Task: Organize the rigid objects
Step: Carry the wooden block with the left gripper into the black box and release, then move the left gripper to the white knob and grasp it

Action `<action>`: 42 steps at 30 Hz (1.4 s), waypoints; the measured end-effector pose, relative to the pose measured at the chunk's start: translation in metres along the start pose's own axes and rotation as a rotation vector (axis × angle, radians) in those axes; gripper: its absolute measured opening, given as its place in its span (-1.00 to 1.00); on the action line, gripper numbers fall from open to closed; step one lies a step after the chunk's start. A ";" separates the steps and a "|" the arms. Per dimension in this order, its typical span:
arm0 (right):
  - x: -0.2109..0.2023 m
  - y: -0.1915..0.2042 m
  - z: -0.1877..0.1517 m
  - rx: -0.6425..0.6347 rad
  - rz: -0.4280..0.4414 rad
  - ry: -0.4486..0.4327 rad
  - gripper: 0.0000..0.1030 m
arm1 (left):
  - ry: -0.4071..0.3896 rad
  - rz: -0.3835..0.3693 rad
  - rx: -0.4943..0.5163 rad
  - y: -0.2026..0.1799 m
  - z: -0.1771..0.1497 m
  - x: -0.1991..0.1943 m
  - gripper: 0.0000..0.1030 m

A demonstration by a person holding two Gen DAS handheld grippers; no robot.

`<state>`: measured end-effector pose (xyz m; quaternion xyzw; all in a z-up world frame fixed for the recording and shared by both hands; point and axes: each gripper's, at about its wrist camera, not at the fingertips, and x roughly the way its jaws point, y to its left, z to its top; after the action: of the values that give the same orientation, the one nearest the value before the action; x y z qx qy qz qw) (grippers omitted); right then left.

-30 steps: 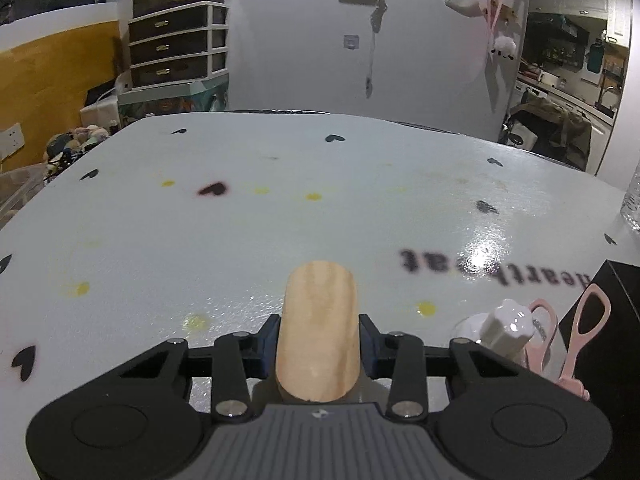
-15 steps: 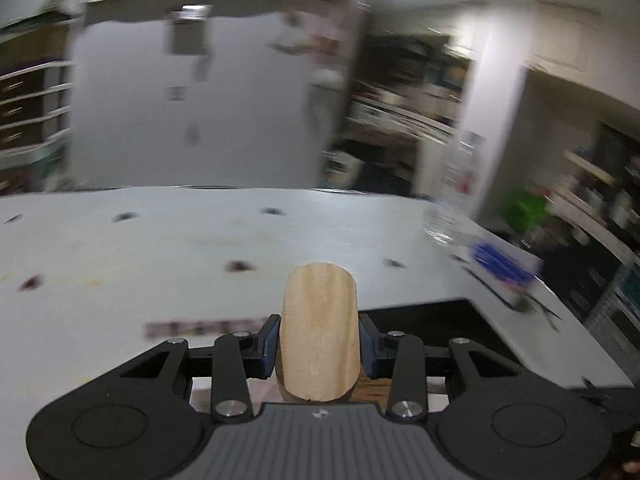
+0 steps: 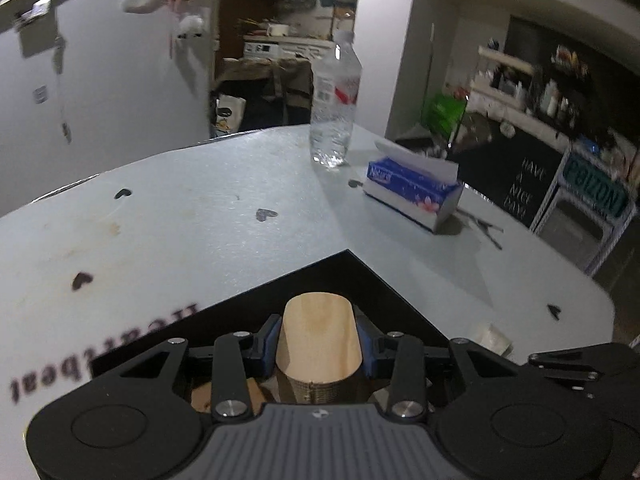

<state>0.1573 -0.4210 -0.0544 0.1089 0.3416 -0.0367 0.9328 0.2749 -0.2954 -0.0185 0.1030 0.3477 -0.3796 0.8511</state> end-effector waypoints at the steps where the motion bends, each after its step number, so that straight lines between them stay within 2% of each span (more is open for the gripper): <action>1: 0.000 0.000 0.000 0.001 0.001 -0.001 -0.83 | 0.008 0.002 0.014 -0.001 0.002 0.004 -0.22; 9: 0.000 -0.001 0.000 0.007 0.007 -0.002 -0.82 | 0.034 -0.021 0.081 -0.008 0.013 0.028 -0.22; 12: 0.000 -0.002 0.000 0.008 0.010 -0.002 -0.82 | 0.059 -0.005 0.091 -0.010 0.012 0.037 -0.20; 13: 0.000 -0.002 0.000 0.009 0.011 -0.001 -0.82 | 0.064 0.000 0.086 -0.010 0.011 0.037 -0.13; 17: 0.000 -0.002 0.000 0.010 0.012 -0.001 -0.82 | 0.038 0.012 0.059 -0.005 0.011 0.026 0.53; 19: 0.000 -0.002 0.000 0.012 0.014 -0.002 -0.81 | 0.026 0.008 0.048 -0.002 0.011 0.017 0.60; 23: 0.000 -0.002 -0.001 0.015 0.015 -0.004 -0.81 | 0.020 0.020 0.048 -0.001 0.006 -0.001 0.96; 36: 0.000 -0.004 -0.001 0.024 0.015 -0.005 -0.81 | -0.023 0.015 0.061 -0.012 -0.017 -0.051 1.00; 42: 0.001 -0.004 -0.001 0.024 0.012 -0.006 -0.81 | -0.062 0.048 0.051 -0.013 -0.028 -0.073 1.00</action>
<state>0.1569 -0.4246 -0.0562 0.1221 0.3375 -0.0354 0.9327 0.2171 -0.2499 0.0105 0.1209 0.3087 -0.3709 0.8675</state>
